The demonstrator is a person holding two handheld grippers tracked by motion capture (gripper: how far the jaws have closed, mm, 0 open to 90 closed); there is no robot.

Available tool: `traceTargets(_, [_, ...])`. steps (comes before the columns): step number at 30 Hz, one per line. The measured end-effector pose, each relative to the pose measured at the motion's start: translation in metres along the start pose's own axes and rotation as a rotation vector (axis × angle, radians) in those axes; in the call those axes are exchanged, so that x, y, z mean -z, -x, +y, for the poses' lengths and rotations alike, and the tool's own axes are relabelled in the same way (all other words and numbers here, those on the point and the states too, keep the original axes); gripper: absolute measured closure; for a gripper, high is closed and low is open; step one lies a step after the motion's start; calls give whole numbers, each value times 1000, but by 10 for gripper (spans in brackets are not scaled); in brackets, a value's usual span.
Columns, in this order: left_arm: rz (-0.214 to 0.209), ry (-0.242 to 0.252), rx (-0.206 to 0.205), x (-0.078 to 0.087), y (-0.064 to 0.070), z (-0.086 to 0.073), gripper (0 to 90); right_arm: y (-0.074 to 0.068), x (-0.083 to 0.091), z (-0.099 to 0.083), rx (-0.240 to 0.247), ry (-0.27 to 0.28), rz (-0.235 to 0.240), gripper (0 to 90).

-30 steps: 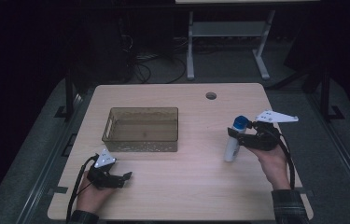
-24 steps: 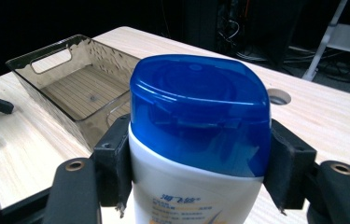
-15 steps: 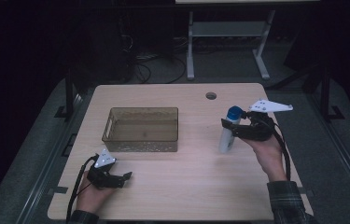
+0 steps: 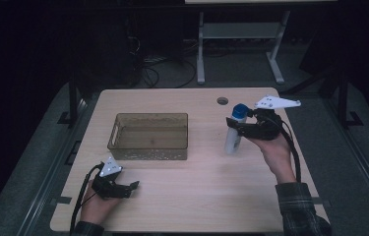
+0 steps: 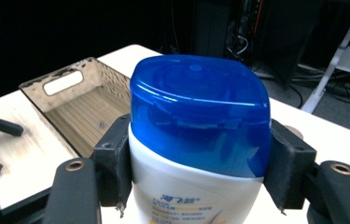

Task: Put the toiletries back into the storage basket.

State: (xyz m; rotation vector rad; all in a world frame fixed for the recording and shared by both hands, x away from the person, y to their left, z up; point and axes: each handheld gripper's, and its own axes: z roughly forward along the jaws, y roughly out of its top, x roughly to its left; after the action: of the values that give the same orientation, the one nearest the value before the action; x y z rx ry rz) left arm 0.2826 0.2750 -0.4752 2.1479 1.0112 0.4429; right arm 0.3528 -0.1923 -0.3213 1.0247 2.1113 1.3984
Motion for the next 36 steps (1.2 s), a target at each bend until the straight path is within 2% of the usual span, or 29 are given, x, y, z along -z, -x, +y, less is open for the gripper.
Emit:
traceTargets(20, [-4, 1, -3, 0, 0, 0, 126, -12, -20, 29, 21, 16, 37, 354])
traceTargets(36, [-7, 0, -6, 0, 0, 0, 126, -32, -39, 52, 56, 39, 67, 354])
